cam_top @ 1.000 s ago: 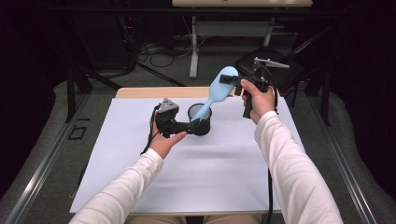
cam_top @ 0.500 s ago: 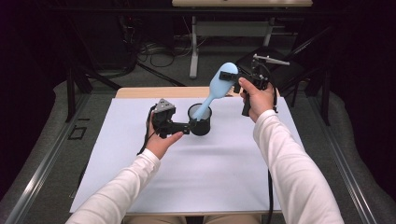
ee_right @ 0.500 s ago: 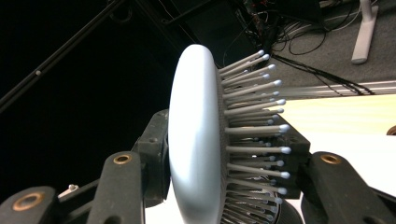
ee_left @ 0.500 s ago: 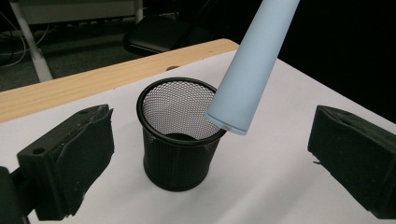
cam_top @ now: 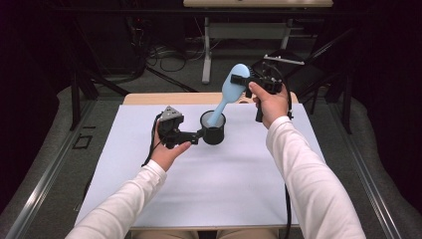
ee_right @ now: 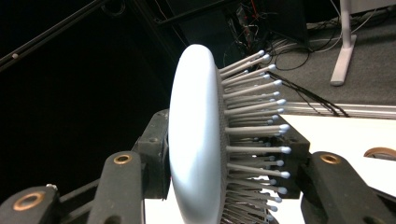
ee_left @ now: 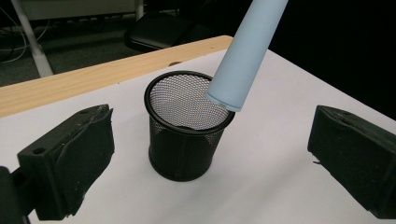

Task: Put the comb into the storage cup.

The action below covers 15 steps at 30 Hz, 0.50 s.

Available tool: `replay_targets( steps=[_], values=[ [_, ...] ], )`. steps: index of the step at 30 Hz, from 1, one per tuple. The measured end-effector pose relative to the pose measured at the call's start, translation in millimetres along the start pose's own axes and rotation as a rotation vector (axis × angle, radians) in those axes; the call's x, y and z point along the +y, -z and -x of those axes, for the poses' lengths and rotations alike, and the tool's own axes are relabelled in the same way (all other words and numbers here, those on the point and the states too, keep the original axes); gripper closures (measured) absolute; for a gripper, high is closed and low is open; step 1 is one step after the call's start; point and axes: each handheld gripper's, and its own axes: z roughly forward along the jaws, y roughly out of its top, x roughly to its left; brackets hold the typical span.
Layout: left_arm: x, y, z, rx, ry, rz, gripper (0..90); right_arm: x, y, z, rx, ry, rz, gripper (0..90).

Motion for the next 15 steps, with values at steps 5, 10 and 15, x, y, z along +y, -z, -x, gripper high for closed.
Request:
replay_targets(
  steps=[5,10,15],
  values=[
    [-0.9,3.2,0.0,-0.001,-0.004,-0.004,0.8,2.7,0.7,-4.1,-0.010,0.032,0.004,49.8],
    [-2.8,6.1,0.7,-0.007,-0.014,-0.010,1.9,3.5,-0.4,-7.8,-0.026,0.069,0.013,49.7],
    [-4.7,8.4,-0.2,-0.011,-0.012,-0.019,1.9,2.6,-2.6,-9.3,-0.042,0.089,0.015,49.8]
  ],
)
